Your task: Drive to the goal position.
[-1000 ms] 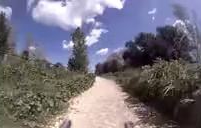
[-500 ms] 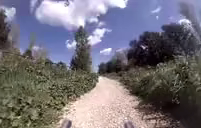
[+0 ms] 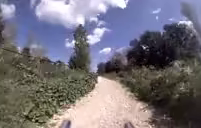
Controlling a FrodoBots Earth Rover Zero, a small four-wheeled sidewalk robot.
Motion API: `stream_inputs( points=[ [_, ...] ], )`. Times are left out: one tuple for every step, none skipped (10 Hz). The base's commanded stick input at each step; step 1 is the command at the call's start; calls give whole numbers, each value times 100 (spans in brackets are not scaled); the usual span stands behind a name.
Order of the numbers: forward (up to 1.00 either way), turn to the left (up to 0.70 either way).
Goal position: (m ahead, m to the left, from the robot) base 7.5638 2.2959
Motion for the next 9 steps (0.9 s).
stream_inputs(
  points=[
    [83,-15],
    [83,-33],
    [83,-23],
    [83,0],
    [83,0],
    [83,-25],
    [83,-33],
    [83,-8],
    [83,0]
  ],
)
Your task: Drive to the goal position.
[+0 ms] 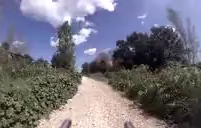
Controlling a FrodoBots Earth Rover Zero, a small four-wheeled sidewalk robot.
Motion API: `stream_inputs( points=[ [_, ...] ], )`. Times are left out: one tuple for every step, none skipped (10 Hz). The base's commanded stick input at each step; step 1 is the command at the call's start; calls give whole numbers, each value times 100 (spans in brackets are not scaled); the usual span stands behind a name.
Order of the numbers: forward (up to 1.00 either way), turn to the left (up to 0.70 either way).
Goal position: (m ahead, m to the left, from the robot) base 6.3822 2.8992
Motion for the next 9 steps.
stream_inputs(
  points=[
    [83,-5],
    [83,-28],
    [85,0],
    [85,0],
    [85,0],
    [85,0],
    [85,0],
    [85,0],
    [85,0]
  ],
)
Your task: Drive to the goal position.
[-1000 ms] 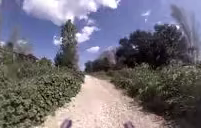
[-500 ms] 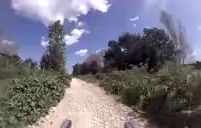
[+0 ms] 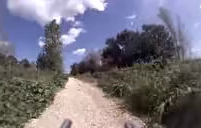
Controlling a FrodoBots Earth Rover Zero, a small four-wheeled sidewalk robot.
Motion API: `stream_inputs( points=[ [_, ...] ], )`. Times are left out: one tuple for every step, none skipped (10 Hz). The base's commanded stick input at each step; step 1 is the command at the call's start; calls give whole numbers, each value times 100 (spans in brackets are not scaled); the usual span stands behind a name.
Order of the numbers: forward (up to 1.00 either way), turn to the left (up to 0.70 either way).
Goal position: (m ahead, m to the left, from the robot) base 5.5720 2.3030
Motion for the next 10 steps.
stream_inputs(
  points=[
    [84,0],
    [81,0],
    [81,22],
    [81,32],
    [81,5],
    [81,6],
    [81,12],
    [81,25],
    [81,0],
    [81,0]
  ],
)
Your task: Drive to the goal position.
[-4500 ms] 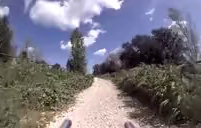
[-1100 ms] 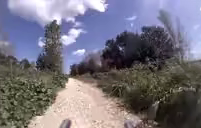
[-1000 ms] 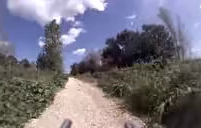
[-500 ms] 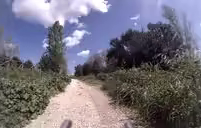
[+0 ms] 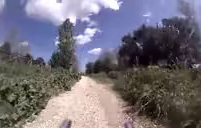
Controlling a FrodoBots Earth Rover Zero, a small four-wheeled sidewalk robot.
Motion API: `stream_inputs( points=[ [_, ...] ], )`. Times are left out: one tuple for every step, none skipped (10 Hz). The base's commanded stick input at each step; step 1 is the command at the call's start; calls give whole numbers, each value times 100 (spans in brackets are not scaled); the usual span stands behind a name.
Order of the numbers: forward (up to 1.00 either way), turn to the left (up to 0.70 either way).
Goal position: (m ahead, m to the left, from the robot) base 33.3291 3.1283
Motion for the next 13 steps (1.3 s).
stream_inputs(
  points=[
    [81,0],
    [81,0],
    [83,0],
    [84,0],
    [85,0],
    [85,0],
    [85,0],
    [85,0],
    [84,0],
    [81,0],
    [81,-17],
    [81,-22],
    [81,0]
  ],
)
